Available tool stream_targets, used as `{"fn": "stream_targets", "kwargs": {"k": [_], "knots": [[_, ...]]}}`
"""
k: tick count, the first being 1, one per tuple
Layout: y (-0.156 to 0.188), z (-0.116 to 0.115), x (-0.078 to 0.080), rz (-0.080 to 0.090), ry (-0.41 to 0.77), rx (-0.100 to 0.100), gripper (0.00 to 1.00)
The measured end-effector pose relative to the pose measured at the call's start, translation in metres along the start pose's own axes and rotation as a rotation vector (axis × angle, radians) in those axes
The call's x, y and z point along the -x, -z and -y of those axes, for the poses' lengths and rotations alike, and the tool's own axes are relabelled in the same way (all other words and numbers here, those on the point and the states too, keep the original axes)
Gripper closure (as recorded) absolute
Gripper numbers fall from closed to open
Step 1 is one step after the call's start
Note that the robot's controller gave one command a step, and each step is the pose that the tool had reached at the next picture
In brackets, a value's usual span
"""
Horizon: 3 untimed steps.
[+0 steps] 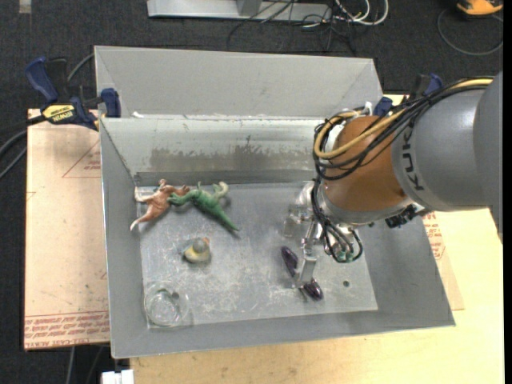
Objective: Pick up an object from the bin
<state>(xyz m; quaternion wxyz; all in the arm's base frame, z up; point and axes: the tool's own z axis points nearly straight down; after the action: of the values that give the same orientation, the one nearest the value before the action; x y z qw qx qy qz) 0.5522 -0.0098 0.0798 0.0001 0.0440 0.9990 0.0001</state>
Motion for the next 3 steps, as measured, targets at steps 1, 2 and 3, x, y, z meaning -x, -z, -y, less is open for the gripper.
{"fn": "stream_targets", "kwargs": {"k": [1, 2, 3], "knots": [[-0.0094, 0.0478, 0.0138, -0.001, 0.222, 0.002, 0.00], [-0.0094, 0.0508, 0.0134, 0.004, 0.486, 0.001, 1.00], [-0.0095, 0.0509, 0.0134, 0.004, 0.486, 0.001, 1.00]]}}
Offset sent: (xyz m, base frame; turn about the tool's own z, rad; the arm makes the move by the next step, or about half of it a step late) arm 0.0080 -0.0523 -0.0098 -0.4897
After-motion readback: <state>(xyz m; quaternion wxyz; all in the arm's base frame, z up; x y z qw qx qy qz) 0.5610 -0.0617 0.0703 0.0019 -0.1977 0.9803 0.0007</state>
